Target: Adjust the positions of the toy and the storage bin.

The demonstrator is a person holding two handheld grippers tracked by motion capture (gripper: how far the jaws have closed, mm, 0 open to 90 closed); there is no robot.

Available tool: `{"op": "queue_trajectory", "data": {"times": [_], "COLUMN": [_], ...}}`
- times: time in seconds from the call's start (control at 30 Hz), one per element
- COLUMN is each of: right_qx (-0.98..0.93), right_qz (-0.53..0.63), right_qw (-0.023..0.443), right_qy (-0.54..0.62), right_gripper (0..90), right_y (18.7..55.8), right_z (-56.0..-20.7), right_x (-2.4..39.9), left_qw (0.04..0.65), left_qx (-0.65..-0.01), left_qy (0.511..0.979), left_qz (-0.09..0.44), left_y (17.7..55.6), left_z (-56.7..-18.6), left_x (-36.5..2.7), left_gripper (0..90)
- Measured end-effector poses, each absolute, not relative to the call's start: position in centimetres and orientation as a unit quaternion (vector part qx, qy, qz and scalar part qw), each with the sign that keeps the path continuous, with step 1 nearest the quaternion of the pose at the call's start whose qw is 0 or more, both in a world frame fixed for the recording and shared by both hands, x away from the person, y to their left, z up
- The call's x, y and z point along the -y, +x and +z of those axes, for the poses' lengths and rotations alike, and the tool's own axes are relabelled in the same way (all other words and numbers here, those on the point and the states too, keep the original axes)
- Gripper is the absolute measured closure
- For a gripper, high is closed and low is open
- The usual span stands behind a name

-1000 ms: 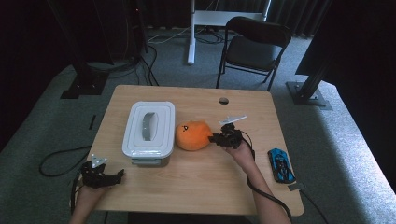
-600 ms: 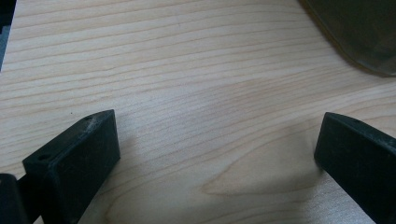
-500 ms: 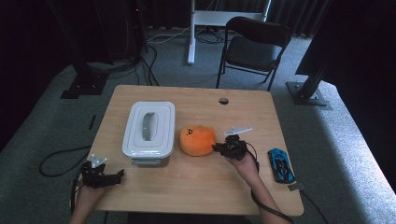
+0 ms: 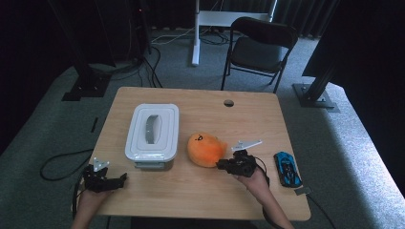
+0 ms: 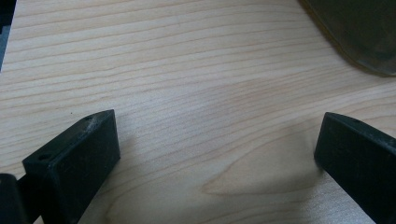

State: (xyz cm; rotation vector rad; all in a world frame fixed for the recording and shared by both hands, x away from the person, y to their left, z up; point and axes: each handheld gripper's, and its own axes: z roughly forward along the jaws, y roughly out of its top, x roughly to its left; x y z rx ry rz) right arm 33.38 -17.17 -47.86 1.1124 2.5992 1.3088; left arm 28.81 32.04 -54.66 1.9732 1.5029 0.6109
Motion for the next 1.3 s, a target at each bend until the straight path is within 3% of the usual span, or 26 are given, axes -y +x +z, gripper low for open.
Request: {"op": "queue_trajectory", "data": {"times": [0.27,0.67,0.8,1.03,1.23,1.3], "right_qx": [-0.813,-0.835,-0.850,-0.855,-0.860,-0.861], "right_qz": [0.455,0.430,0.419,0.407,0.393,0.391], "right_qw": [0.040,0.034,0.038,0.058,0.031,0.028], "right_qy": [0.360,0.341,0.317,0.316,0.323,0.325], "right_gripper": [55.9,47.5,37.0,37.0,37.3,43.3], "right_y": [35.1,38.9,38.5,38.7,39.0,39.1], "right_z": [-45.5,-46.8,-47.3,-47.9,-48.4,-48.5], "right_x": [18.2,15.6,14.9,13.9,13.2,13.0], "left_qw": [0.289,0.290,0.289,0.289,0.290,0.290], "left_qx": [-0.563,-0.563,-0.563,-0.563,-0.563,-0.563], "left_qy": [0.739,0.739,0.739,0.739,0.739,0.739], "left_qz": [0.229,0.229,0.229,0.229,0.229,0.229], "left_y": [28.8,28.8,28.8,28.8,28.8,28.8], "left_z": [-54.7,-54.7,-54.7,-54.7,-54.7,-54.7], "left_x": [-32.0,-32.0,-32.0,-32.0,-32.0,-32.0], "left_gripper": [0.5,0.5,0.5,0.5,0.5,0.5]}}
